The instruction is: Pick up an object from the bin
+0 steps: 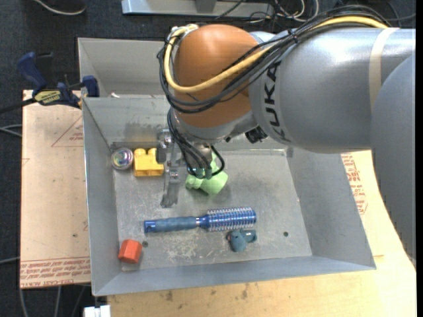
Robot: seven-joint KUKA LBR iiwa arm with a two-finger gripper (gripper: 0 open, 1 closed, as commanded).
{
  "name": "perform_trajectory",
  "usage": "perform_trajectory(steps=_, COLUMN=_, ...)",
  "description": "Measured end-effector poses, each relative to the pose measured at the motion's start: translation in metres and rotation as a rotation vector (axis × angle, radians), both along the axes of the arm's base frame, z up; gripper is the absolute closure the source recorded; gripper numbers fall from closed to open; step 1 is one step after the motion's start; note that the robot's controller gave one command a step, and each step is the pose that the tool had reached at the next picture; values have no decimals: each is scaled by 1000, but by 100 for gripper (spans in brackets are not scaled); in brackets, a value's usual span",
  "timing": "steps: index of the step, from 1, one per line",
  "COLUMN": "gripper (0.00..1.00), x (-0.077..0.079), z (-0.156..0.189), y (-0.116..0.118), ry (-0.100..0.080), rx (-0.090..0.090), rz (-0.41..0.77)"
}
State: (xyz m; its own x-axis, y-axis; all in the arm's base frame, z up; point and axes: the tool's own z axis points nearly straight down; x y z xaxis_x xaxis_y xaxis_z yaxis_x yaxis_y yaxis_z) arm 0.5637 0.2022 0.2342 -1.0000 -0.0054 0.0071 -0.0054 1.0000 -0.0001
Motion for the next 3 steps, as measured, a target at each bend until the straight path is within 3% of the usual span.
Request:
perform_trajectory(steps=1, gripper=0, x=-26, z=-109, y=-55, ry=-4, rx=2, rz=403)
perform_trajectory(steps=2, gripper=0, x=-19, z=-168, y=-66, ry=-3, rx=3, rz=408)
perform_trajectory(steps=3, gripper=100, x=-18, z=-164, y=-65, ry=-7, rx=4, rz=408)
